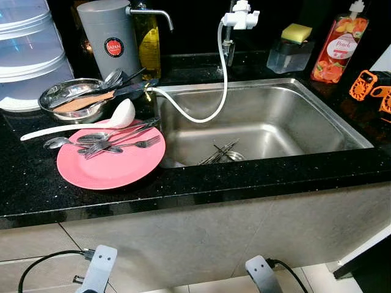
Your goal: Kitchen organization
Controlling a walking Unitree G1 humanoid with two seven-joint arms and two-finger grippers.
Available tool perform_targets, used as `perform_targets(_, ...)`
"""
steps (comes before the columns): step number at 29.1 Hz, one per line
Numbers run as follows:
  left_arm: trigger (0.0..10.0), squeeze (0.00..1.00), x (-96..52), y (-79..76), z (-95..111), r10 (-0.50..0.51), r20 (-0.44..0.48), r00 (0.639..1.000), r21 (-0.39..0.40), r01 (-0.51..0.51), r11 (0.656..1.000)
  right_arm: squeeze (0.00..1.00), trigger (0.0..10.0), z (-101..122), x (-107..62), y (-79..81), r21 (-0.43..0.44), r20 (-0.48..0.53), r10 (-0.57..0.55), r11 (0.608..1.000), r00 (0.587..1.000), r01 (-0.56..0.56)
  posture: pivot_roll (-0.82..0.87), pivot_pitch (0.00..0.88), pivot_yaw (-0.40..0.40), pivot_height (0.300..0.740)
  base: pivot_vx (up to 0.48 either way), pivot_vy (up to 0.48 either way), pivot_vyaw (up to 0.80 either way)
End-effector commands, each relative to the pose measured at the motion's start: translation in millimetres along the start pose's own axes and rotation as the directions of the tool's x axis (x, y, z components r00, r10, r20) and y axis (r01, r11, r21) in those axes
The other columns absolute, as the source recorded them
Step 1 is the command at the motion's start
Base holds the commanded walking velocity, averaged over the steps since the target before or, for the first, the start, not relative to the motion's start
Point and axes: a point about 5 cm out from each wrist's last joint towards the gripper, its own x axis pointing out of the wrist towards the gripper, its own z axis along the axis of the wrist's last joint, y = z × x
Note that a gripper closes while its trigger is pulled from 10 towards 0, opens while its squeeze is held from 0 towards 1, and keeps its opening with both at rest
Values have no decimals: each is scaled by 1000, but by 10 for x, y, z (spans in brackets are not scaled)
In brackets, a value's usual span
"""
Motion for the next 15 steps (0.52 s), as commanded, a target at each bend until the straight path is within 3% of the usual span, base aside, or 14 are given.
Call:
perform_targets(1,10000,0,24,-115,64,-32,17,999,33,32,999,0,10000,-66,-39,-112,30,-3,-41,999,999,41,114,0,20,740,0,0,0)
perform_targets(7,10000,0,70,-214,225,-103,73,992,114,94,989,0,10000,-147,-71,-141,113,6,-86,990,996,85,94,15,68,740,0,0,0)
perform_targets(12,10000,0,89,-134,299,-152,101,983,189,131,973,0,10000,-251,-58,144,187,4,-69,980,998,67,61,0,81,740,0,0,0)
perform_targets(15,10000,0,102,-40,283,-123,75,990,171,109,979,0,10000,-312,-60,309,138,-10,-18,990,1000,19,47,0,99,740,0,0,0)
